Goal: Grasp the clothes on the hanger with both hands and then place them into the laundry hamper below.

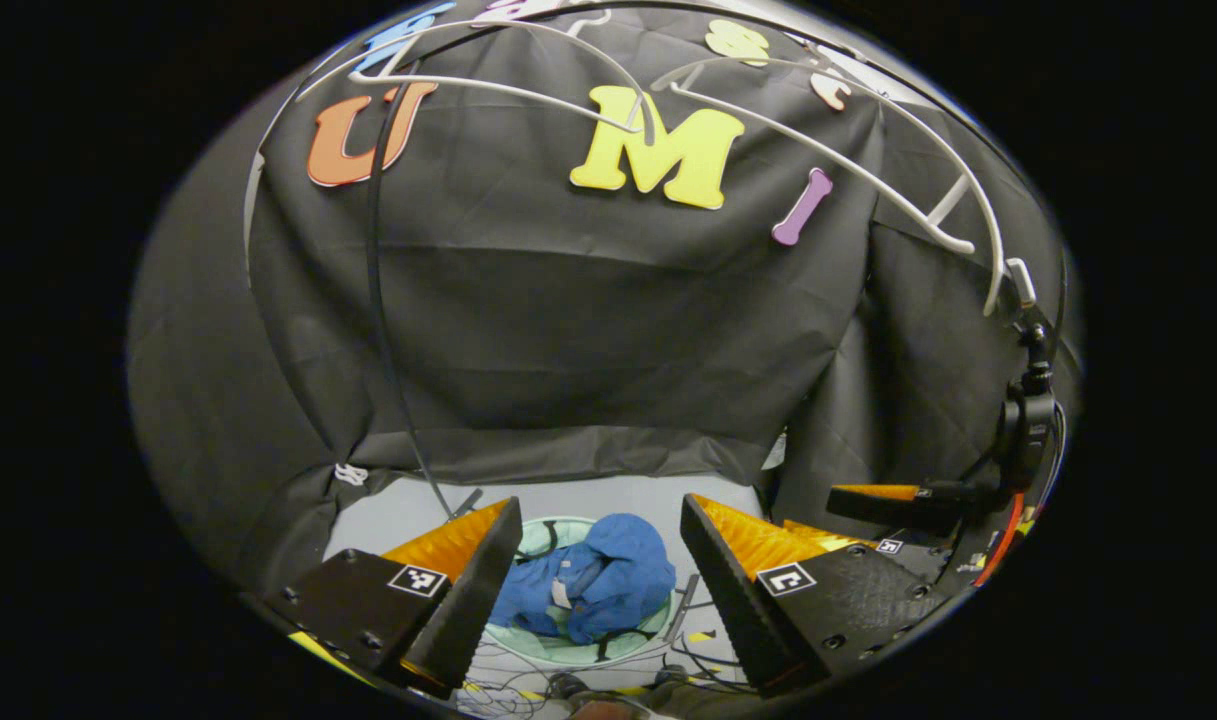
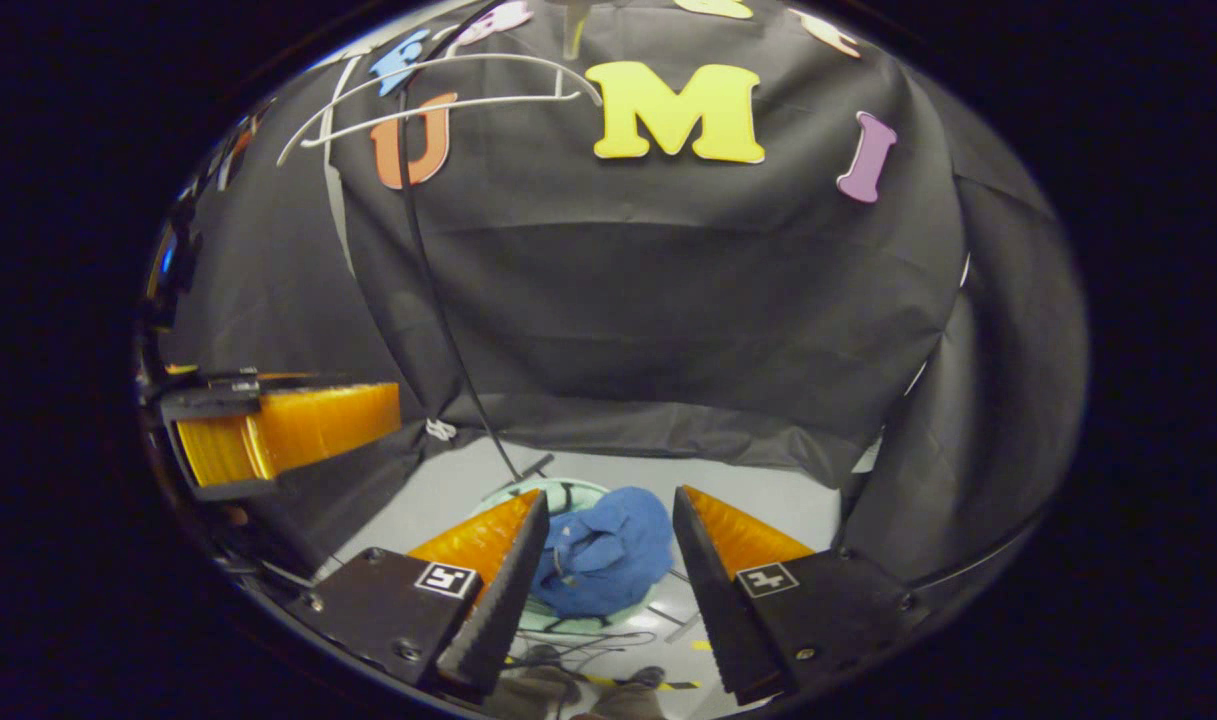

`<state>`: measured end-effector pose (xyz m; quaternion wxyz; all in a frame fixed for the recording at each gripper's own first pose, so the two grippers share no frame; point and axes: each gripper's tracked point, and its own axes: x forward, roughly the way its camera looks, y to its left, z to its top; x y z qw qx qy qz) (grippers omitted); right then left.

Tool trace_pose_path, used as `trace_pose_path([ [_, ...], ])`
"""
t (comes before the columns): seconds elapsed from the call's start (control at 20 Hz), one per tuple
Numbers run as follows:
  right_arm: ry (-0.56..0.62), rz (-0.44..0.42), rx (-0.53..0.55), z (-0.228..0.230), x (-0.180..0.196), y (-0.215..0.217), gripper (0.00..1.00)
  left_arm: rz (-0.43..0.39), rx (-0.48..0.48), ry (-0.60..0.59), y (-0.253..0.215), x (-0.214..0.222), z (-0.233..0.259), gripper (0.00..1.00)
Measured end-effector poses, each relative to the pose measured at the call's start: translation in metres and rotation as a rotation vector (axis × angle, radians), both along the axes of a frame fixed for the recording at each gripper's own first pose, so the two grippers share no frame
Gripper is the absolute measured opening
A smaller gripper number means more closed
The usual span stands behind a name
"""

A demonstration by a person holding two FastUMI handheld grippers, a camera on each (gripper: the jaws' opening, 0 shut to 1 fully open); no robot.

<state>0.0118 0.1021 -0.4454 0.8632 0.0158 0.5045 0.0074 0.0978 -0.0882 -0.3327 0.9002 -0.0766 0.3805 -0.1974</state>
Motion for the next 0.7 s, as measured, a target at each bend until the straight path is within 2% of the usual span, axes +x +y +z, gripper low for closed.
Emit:
trace_pose_path([
  [0.2,-0.037,0.052,0.027,0.026,-0.013,0.004,0.81,0.040,0.016,-0.035,0.008,-0.008,0.018,0.97],
  [0.25,-0.046,0.051,0.035,0.032,-0.011,0.003,0.78,0.054,0.018,-0.055,0.009,-0.008,0.027,0.97],
  [0.35,-0.079,0.048,0.045,0.054,-0.015,-0.005,0.82,0.085,0.026,-0.107,0.018,-0.012,0.054,0.97],
  [0.45,-0.145,0.059,0.050,0.084,-0.017,-0.013,0.82,0.111,0.028,-0.171,0.023,-0.016,0.083,0.97],
  [0.5,-0.191,0.077,0.043,0.102,-0.016,-0.015,0.85,0.122,0.029,-0.210,0.026,-0.018,0.100,0.97],
  [0.55,-0.241,0.094,0.029,0.122,-0.017,-0.016,0.82,0.132,0.032,-0.252,0.026,-0.019,0.118,1.00],
  [0.6,-0.292,0.111,0.023,0.143,-0.016,-0.019,0.82,0.141,0.042,-0.293,0.028,-0.022,0.135,0.92],
  [0.65,-0.335,0.125,0.024,0.159,-0.019,-0.022,0.82,0.150,0.058,-0.334,0.029,-0.027,0.151,1.00],
  [0.7,-0.378,0.134,0.025,0.175,-0.019,-0.024,0.82,0.160,0.074,-0.376,0.033,-0.031,0.166,1.00],
])
